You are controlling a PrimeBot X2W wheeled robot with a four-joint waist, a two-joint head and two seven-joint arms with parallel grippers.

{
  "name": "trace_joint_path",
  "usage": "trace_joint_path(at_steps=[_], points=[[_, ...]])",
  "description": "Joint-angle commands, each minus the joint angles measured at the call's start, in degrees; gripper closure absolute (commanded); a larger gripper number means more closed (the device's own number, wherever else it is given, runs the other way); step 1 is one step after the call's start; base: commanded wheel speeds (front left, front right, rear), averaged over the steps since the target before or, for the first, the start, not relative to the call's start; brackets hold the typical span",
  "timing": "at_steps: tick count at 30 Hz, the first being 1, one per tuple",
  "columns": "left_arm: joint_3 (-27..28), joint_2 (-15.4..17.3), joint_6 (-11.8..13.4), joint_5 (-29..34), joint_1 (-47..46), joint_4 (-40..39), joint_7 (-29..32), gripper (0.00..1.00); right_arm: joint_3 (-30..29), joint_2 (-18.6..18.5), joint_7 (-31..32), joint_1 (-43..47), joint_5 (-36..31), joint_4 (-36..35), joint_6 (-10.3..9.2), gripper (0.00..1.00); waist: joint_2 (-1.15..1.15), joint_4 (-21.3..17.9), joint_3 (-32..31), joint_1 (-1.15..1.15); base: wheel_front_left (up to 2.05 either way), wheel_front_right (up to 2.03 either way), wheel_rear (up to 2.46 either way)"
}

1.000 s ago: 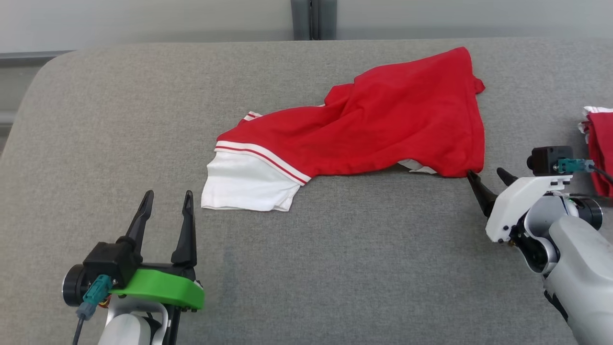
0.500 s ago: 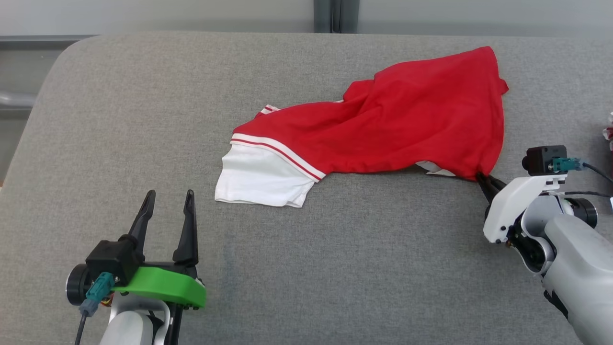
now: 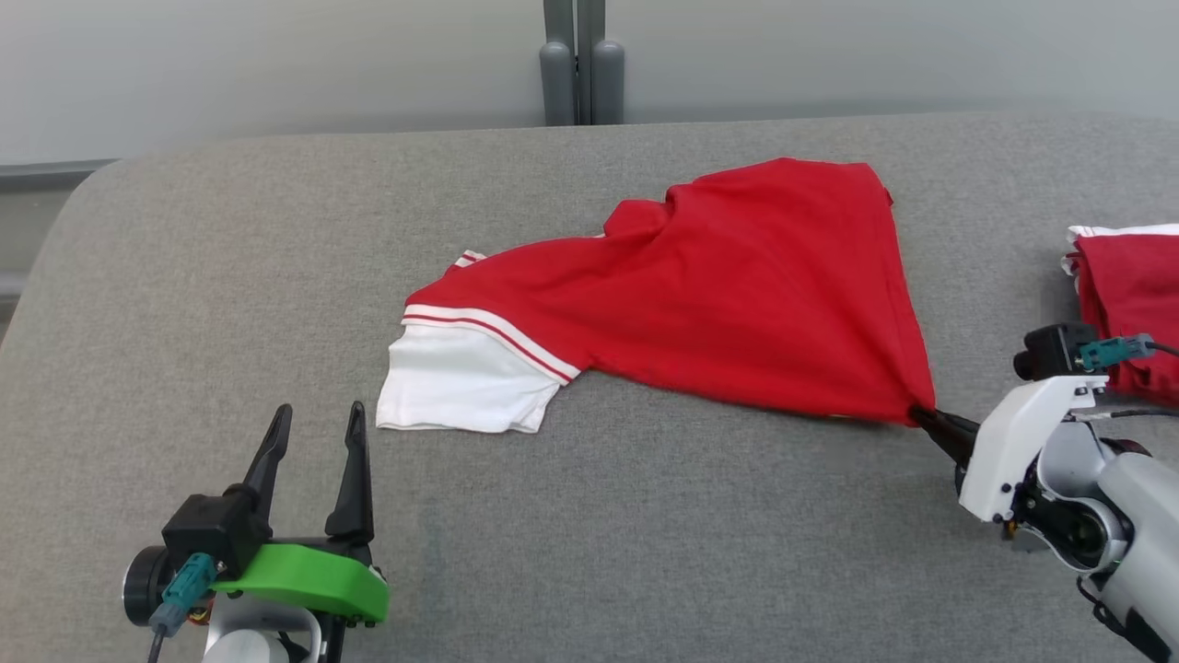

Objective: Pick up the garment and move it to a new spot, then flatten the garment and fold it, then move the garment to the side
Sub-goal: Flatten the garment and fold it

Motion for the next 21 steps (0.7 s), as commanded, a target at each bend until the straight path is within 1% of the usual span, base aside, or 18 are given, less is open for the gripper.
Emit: trace_joint_path(at_steps=[1,3,6,10,11,12,15,19,21], points=[[0.2,0.4,0.3,-0.7,0.6,-0.3,0.1,0.00,0.1,-1.5,1.3,1.4,1.2,-1.1,0.01,1.00,0.00,-0.8,-0.8,0.00,0.00,0.00,0.00],[0.1,0.6,0.4,-0.8,1.0,-0.4,0.2,0.00,0.4,-3.0,3.7,2.7,2.7,-2.5,0.01,1.00,0.00,-0.9,-0.9,0.00,0.00,0.00,0.00],[0.0,0.7,0.5,-0.8,1.2,-0.5,0.3,0.00,0.3,-4.9,5.5,4.1,4.2,-4.4,0.01,1.00,0.00,-1.0,-0.9,0.00,0.00,0.00,0.00],[-0.2,0.8,0.7,-0.8,1.5,-0.4,0.3,0.00,0.2,-5.4,5.5,5.7,4.1,-4.6,0.01,1.00,0.00,-1.1,-1.1,0.00,0.00,0.00,0.00],[-0.2,0.8,0.7,-0.8,1.6,-0.3,0.4,0.00,0.0,-5.3,5.0,5.8,3.6,-4.4,0.01,0.56,0.00,-1.1,-1.1,0.00,0.00,0.00,0.00],[-0.3,0.9,0.8,-1.0,1.7,-0.2,0.4,0.00,-0.4,-4.9,4.4,5.9,3.4,-4.2,0.01,0.00,0.00,-1.2,-1.3,0.00,0.00,0.00,0.00],[-0.3,1.0,0.8,-1.1,2.0,0.0,0.5,0.00,-1.2,-4.3,2.6,6.7,2.9,-4.1,0.01,0.00,0.00,-1.4,-2.0,0.00,0.00,0.00,0.00],[0.0,1.5,1.2,-1.2,2.5,-0.4,0.6,0.00,-3.3,-5.0,-1.3,7.5,1.1,-5.3,0.01,0.00,0.00,-1.8,-3.1,0.00,0.00,0.00,0.00],[0.3,2.0,1.4,-1.2,2.9,-0.8,0.6,0.00,-4.9,-5.4,-4.2,8.2,-0.3,-6.9,0.01,0.00,0.00,-2.1,-3.6,0.00,0.00,0.00,0.00]])
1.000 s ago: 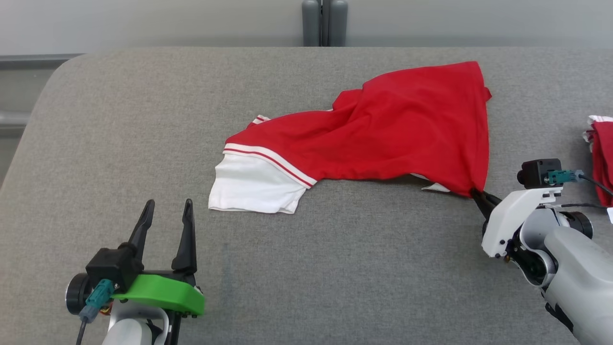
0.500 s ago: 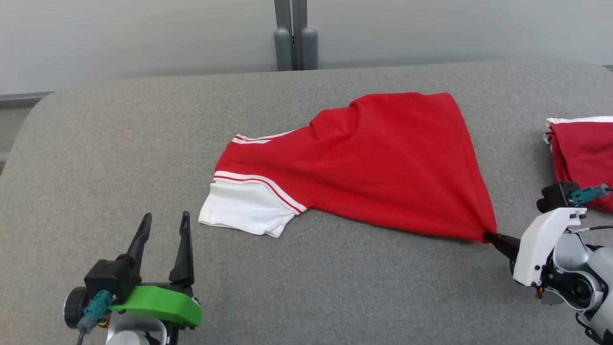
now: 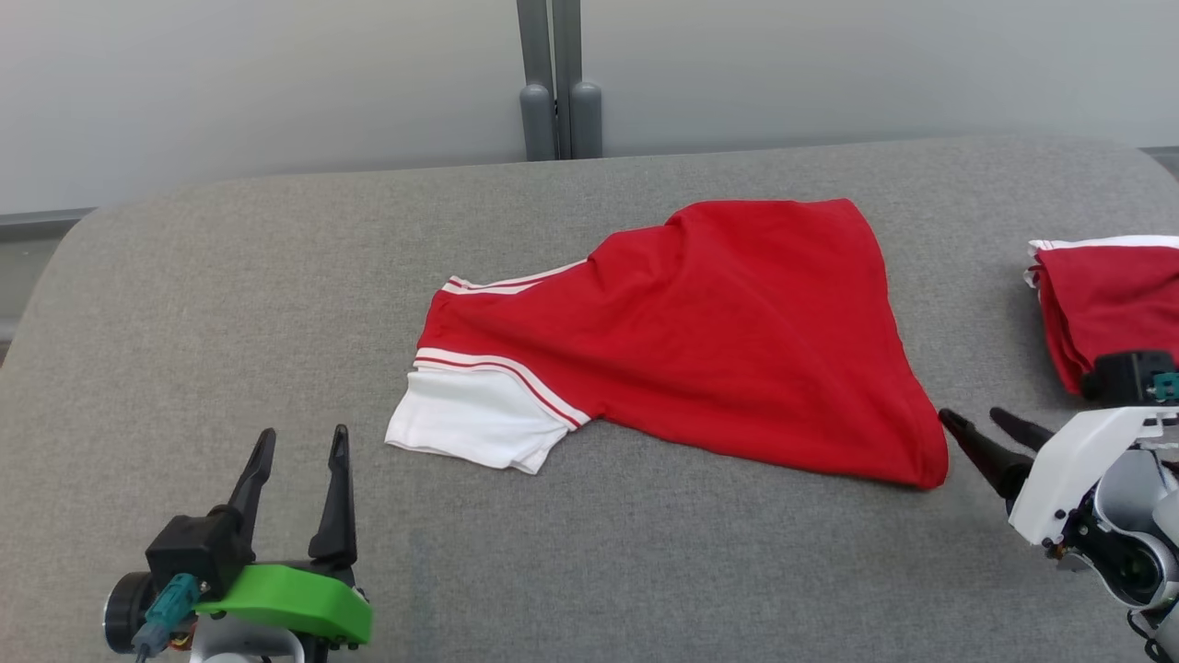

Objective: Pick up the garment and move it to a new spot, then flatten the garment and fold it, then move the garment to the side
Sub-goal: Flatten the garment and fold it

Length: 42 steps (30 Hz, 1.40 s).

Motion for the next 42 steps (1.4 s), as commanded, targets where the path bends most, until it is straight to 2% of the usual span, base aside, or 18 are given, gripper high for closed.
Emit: trace_joint_path(at_steps=[1,3,7,9,11,15,18,25,31,42], points=[[0.5,0.7,0.4,0.1,0.9,-0.4,-0.1,0.00,-1.1,-0.4,-2.5,1.1,-1.4,-1.7,0.03,0.00,0.00,-0.6,-0.8,0.00,0.00,0.00,0.00],[0.9,1.2,0.7,0.1,1.5,-1.2,-0.2,0.00,-3.0,-1.2,-8.1,1.4,-6.1,-3.3,0.02,0.00,0.00,-1.1,-1.4,0.00,0.00,0.00,0.00],[1.8,2.2,1.7,0.1,2.9,-3.2,-0.4,0.00,-7.8,1.0,-18.3,3.3,-12.7,-5.8,0.03,0.00,0.00,-2.2,-2.2,0.00,0.00,0.00,0.00],[2.2,2.4,1.8,0.1,3.3,-4.3,-0.6,0.00,-10.4,2.6,-21.0,4.2,-16.6,-6.8,0.02,0.00,0.00,-2.6,-2.5,0.00,0.00,0.00,0.00],[2.4,2.4,2.2,0.0,3.9,-5.3,-0.8,0.00,-13.8,4.6,-22.5,5.2,-21.9,-7.7,0.02,0.00,0.00,-2.9,-2.6,0.00,0.00,0.00,0.00],[2.3,2.0,2.2,0.4,4.6,-6.6,-1.4,0.00,-20.4,11.1,-23.5,9.3,-29.8,-11.6,0.03,0.00,0.00,-3.2,-2.8,0.00,0.00,0.00,0.00],[2.4,1.4,1.5,-0.1,5.2,-6.6,-2.0,0.00,-22.9,15.9,-23.5,12.5,-34.4,-14.3,0.02,0.00,0.00,-3.4,-2.9,0.00,0.00,0.00,0.00],[3.6,-0.1,0.3,1.1,6.2,-5.6,-2.5,0.00,-27.7,22.2,-23.5,17.8,-40.0,-16.1,0.02,0.00,0.00,-3.4,-3.3,0.00,0.00,0.00,0.00],[3.8,-1.0,-1.8,2.8,6.7,-5.6,-2.5,0.00,-29.3,22.9,-23.5,20.0,-41.6,-16.3,0.02,0.00,0.00,-3.4,-3.7,0.00,0.00,0.00,0.00],[4.1,-1.9,-3.2,4.8,6.1,-4.2,-2.5,0.00,-28.4,21.7,-23.5,19.3,-40.8,-15.4,0.02,0.00,0.00,-3.5,-3.8,0.00,0.00,0.00,0.00]])
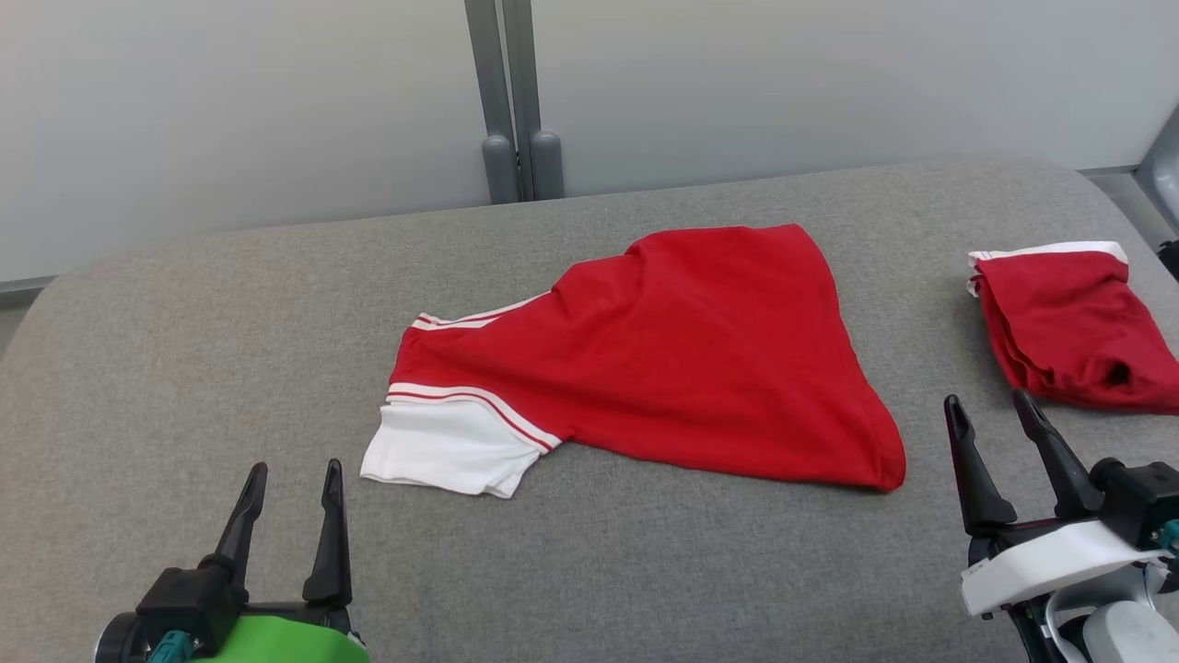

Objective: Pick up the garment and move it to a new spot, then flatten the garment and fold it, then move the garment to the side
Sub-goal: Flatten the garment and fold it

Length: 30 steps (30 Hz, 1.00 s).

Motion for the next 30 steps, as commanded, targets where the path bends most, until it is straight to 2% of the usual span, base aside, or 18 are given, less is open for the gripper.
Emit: trace_joint_path(at_steps=[1,6,9,17,23,30], points=[[0.2,-0.1,-0.3,1.0,0.0,0.2,-0.2,0.00,0.0,-0.3,-0.1,-0.3,0.3,0.2,0.01,0.00,0.00,0.0,0.0,0.00,0.00,0.00,0.00],[0.3,-0.5,-0.6,0.1,-0.5,1.4,-0.1,0.00,0.1,-0.4,-0.1,0.0,0.6,0.8,0.01,0.00,0.00,0.0,0.4,0.00,0.00,0.00,0.00],[-0.4,-0.4,-1.3,-1.3,-2.8,2.6,2.3,0.00,1.4,-1.1,1.4,0.7,1.5,2.6,0.01,0.00,0.00,0.3,1.2,0.00,0.00,0.00,0.00],[-1.6,1.4,-2.3,-5.9,-11.1,8.4,16.6,0.00,5.4,-3.3,12.4,-4.0,5.5,9.4,0.01,0.00,0.00,-0.4,6.0,0.00,0.00,0.00,0.00],[-2.6,3.5,-2.8,-9.1,-17.5,13.9,25.6,0.00,9.8,-4.2,18.0,-9.9,9.0,14.4,0.01,0.00,0.00,-1.2,9.3,0.00,0.00,0.00,0.00],[-5.6,6.3,-3.3,-11.2,-24.2,20.2,32.6,0.00,13.9,-4.7,18.6,-15.4,11.8,18.4,0.01,0.00,0.00,-1.6,11.3,0.00,0.00,0.00,0.00]])
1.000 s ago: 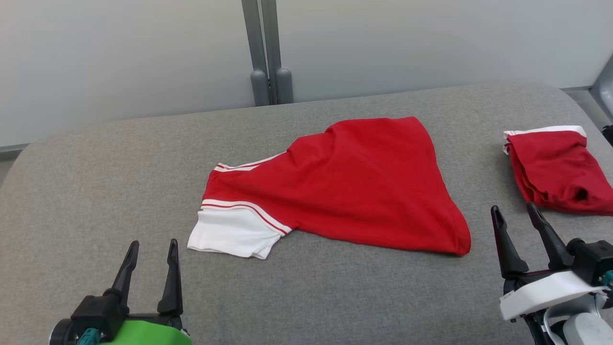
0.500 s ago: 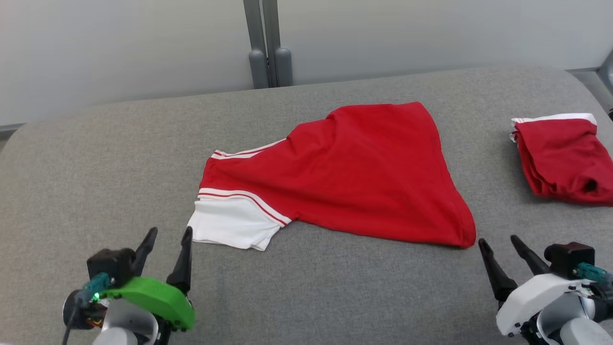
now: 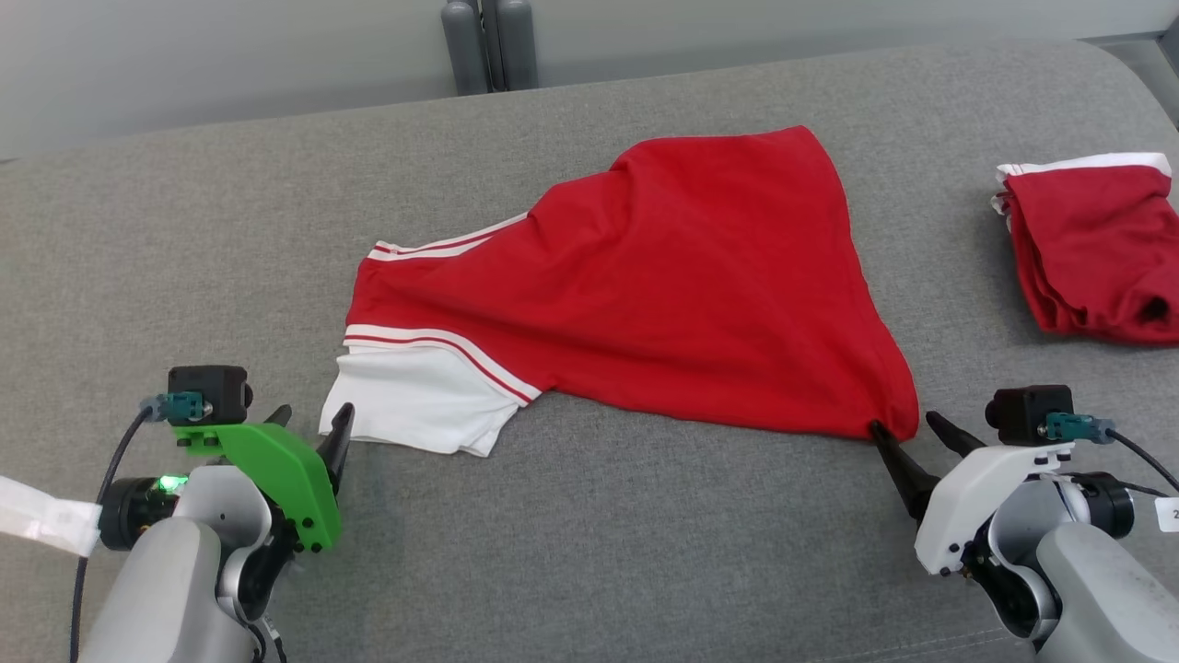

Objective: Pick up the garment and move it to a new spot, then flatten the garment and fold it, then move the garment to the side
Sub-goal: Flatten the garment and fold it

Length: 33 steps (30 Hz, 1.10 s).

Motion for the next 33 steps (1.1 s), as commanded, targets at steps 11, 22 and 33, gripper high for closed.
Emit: trace_joint_path(at_steps=[11,22,33], points=[[-6.9,4.7,-0.4,-7.8,-8.6,5.7,7.6,0.00,5.0,-0.3,-1.6,-4.8,3.0,3.8,0.01,0.00,0.00,-1.5,2.2,0.00,0.00,0.00,0.00],[-10.8,7.0,-0.3,-11.7,-11.2,13.7,11.3,0.00,9.7,-0.4,-3.6,-7.0,5.8,5.6,0.01,0.00,0.00,-2.7,3.0,0.00,0.00,0.00,0.00],[-14.8,7.3,-0.3,-16.5,-11.4,14.7,11.4,1.00,13.5,-1.0,-5.1,-8.0,8.9,7.1,0.01,0.18,0.00,-2.4,2.6,0.00,0.00,0.00,0.00]])
